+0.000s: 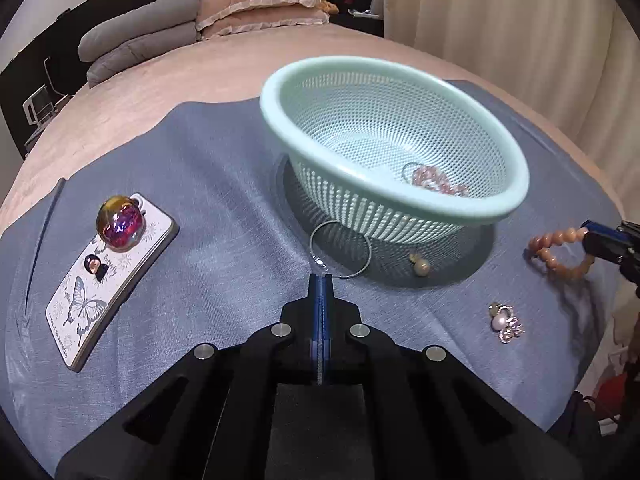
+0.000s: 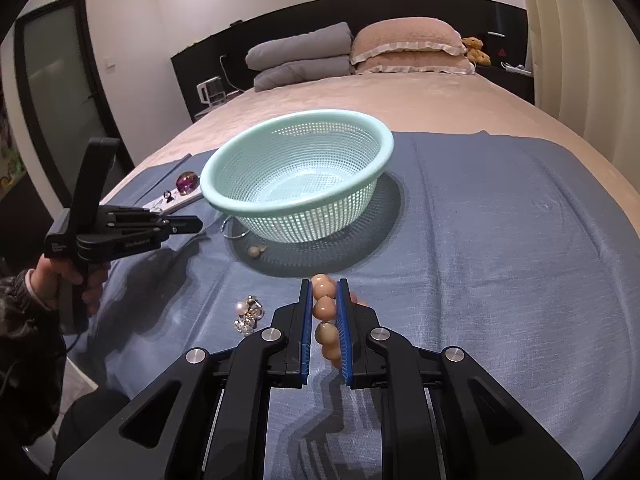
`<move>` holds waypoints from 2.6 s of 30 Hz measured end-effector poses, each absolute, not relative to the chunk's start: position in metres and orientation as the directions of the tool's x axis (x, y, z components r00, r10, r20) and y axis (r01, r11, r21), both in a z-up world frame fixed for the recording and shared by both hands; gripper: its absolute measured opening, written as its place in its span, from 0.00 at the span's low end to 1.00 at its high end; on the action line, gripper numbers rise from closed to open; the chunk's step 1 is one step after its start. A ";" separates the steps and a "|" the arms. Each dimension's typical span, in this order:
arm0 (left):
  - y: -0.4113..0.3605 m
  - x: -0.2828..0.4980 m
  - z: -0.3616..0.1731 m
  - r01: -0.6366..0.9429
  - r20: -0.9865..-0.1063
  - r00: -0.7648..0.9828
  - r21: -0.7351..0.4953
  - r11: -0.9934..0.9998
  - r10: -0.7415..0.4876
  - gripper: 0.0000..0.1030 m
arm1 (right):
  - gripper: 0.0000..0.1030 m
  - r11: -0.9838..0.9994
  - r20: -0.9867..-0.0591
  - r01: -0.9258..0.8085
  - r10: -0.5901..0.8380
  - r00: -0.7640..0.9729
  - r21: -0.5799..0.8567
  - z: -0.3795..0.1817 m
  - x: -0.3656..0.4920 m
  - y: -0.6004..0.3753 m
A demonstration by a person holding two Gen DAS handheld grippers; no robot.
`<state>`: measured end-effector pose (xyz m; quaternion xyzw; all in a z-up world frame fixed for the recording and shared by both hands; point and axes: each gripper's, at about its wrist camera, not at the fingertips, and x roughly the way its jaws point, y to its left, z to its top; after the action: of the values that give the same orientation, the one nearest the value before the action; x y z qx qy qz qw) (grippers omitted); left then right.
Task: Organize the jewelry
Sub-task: 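Grasp the silver bangle with the left gripper while the right gripper lifts the orange bracelet, then lower the bangle and orange bracelet into the basket and open both grippers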
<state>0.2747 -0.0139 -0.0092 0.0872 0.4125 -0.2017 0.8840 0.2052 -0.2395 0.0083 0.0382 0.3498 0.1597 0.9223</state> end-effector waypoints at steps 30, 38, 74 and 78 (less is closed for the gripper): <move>-0.041 0.322 -0.039 0.459 -0.783 0.575 0.069 0.886 -0.237 0.42 | 0.11 0.941 -0.644 -0.255 0.337 0.687 0.220 0.002 0.216 -0.249; -0.041 0.308 -0.033 0.462 -0.792 0.574 0.105 0.881 -0.207 0.42 | 0.11 0.941 -0.633 -0.261 0.337 0.697 0.213 0.010 0.211 -0.250; -0.056 0.335 0.038 0.484 -0.753 0.586 0.030 0.875 -0.298 0.42 | 0.12 0.909 -0.521 -0.388 0.409 0.749 0.156 0.087 0.308 -0.200; -0.058 0.337 0.031 0.486 -0.757 0.583 0.032 0.873 -0.296 0.43 | 0.12 0.915 -0.551 -0.370 0.395 0.735 0.162 0.072 0.317 -0.200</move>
<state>0.3373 -0.0579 0.0310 0.1188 0.3994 -0.2217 0.8816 0.3172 -0.2004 0.0722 0.0209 0.3004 0.2056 0.9312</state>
